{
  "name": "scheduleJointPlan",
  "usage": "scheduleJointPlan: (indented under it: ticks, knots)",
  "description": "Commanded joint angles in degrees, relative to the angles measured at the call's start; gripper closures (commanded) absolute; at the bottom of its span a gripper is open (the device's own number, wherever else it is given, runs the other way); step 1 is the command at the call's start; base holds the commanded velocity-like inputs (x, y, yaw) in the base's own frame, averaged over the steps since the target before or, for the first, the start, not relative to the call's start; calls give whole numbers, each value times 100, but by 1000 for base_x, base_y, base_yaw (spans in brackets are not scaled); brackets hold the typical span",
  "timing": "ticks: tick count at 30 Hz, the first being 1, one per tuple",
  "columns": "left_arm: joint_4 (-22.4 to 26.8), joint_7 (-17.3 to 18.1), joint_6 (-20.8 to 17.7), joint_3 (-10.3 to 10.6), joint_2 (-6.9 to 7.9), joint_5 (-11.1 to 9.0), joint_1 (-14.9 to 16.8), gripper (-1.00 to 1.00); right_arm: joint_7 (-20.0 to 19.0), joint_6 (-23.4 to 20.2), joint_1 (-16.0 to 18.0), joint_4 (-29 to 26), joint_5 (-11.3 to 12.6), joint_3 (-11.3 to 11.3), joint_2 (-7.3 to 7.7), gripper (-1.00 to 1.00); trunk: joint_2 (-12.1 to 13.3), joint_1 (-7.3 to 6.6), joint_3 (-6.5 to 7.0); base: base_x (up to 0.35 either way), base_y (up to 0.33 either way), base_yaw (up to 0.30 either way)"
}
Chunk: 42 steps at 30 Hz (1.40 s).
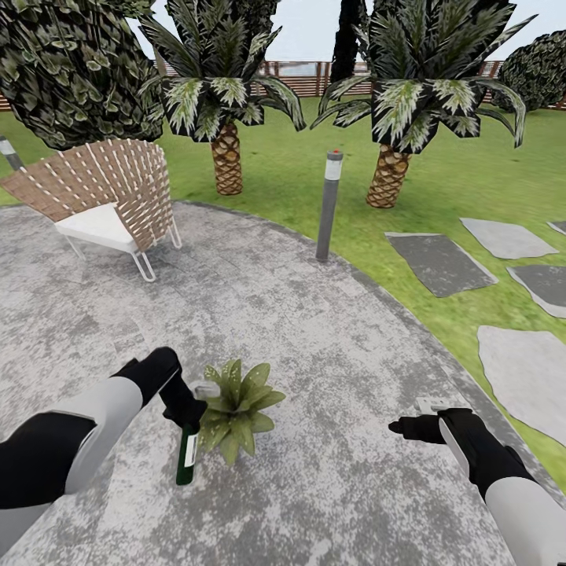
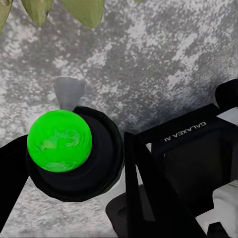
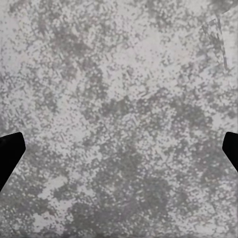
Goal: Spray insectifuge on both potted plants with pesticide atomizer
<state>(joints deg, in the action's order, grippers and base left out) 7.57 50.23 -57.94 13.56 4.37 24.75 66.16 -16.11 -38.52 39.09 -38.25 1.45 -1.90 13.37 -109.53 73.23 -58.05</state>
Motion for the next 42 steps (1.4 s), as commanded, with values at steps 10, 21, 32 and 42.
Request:
scheduleJointPlan:
  ticks: [10, 21, 32, 42]
  knots:
    - [16, 39, -15, 27, -15, 8, -424, 100, -15, -32, 2, -7, 13, -16, -1, -100, -2, -1, -4, 0, 0, 0]
    - [16, 48, -16, 23, -3, -6, -349, 100, -15, -32, 2, -7, 13, -15, -1, -100, -2, -1, -32, 0, 0, 89]
    - [16, 51, -16, 23, -106, -11, -200, 100, -15, -32, 2, -14, 13, -14, -1, -100, -2, -1, -68, 0, -67, 112]
    - [16, 48, -16, 19, -95, -14, -213, 100, -14, -32, 2, -16, 13, -18, -1, -100, -2, -1, -94, -15, -267, 179]
